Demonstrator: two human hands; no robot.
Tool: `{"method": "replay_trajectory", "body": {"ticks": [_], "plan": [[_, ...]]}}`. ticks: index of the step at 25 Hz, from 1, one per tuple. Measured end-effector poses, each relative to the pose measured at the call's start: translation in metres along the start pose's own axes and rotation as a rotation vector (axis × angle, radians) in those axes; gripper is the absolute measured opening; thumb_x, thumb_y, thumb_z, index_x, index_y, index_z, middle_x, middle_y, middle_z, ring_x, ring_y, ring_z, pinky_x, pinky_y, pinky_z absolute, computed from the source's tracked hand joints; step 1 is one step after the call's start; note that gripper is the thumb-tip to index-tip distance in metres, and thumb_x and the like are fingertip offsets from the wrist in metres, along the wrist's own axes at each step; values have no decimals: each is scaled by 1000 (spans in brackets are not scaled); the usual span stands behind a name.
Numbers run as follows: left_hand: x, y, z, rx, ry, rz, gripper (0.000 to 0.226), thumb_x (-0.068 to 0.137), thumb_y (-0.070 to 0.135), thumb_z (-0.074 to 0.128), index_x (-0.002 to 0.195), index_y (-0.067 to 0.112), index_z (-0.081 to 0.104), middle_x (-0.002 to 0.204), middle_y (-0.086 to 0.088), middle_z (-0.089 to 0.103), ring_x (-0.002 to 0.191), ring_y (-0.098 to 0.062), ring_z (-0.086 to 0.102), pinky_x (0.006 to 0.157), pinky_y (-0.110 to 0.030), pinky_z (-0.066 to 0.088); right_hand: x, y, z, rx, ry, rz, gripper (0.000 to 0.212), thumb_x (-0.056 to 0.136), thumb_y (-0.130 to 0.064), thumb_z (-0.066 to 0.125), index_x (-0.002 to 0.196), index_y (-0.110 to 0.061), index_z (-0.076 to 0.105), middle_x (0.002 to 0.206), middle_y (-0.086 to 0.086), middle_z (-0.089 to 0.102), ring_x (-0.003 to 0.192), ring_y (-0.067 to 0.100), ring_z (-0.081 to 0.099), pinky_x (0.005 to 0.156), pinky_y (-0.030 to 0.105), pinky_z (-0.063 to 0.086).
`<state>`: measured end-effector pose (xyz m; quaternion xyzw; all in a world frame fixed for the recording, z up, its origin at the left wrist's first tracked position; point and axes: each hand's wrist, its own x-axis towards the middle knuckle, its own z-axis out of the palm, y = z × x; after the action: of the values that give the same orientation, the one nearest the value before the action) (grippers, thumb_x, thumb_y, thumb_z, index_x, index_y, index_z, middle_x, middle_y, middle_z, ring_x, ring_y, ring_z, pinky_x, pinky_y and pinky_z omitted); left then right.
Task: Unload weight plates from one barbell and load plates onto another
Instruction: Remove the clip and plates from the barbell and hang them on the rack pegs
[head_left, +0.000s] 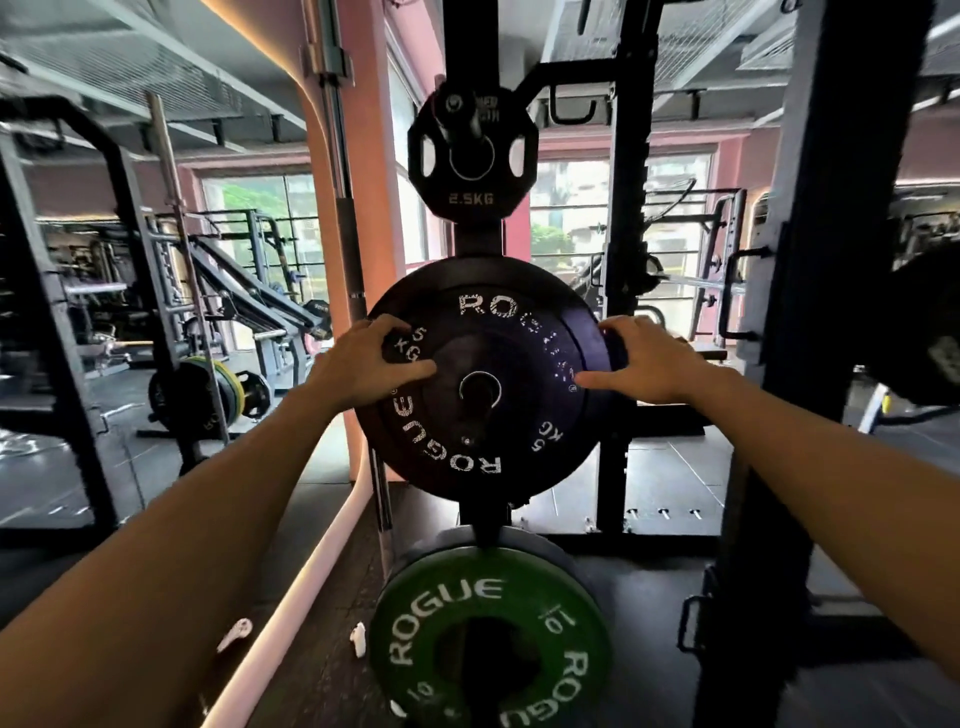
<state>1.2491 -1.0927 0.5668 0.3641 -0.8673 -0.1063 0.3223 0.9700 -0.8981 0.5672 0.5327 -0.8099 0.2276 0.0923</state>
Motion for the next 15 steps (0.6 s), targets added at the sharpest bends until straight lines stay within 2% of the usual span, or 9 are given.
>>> {"method": "replay_trajectory", "body": {"ticks": [2, 4, 7, 9, 12, 15], "plan": [[-22, 17, -9, -9, -4, 11, 81, 56, 77, 64, 124, 34, 55, 124, -2, 59, 111, -22, 57, 95, -39, 46, -21, -2, -12, 38, -9, -5, 101, 59, -78, 66, 141, -28, 35, 144, 5, 42, 128, 28, 46, 105, 49, 39], [-40, 31, -17, -19, -10, 12, 81, 55, 79, 63, 122, 34, 57, 124, 0, 59, 112, -21, 56, 97, -40, 46, -38, -4, -22, 104, -13, -11, 97, 65, -69, 71, 144, -26, 31, 147, 4, 40, 130, 27, 46, 106, 48, 38], [-71, 56, -30, 15, 5, 19, 75, 58, 81, 61, 120, 37, 58, 124, 3, 57, 112, -20, 55, 98, -43, 45, -66, -5, -42, 162, -3, -70, 89, 74, -55, 73, 145, -24, 30, 148, 6, 39, 130, 27, 45, 105, 39, 35], [-96, 73, -41, 52, -21, 38, 71, 65, 77, 63, 122, 35, 57, 127, 3, 55, 116, -20, 54, 97, -38, 44, -88, -6, -57, 179, 2, -97, 83, 77, -51, 73, 144, -24, 33, 147, 7, 40, 131, 26, 44, 103, 36, 34], [-133, 95, -53, 56, -18, 28, 69, 72, 69, 68, 128, 32, 54, 134, -2, 52, 121, -22, 51, 96, -34, 40, -123, -4, -70, 143, -16, -103, 87, 71, -64, 70, 142, -29, 34, 149, 3, 39, 134, 26, 41, 109, 49, 33], [-174, 121, -58, 62, -14, 33, 71, 73, 66, 69, 131, 29, 51, 135, -5, 50, 122, -24, 50, 94, -32, 38, -165, 1, -73, 126, -62, -103, 107, 52, -85, 58, 141, -33, 32, 149, 2, 38, 135, 25, 41, 107, 56, 34]]}}
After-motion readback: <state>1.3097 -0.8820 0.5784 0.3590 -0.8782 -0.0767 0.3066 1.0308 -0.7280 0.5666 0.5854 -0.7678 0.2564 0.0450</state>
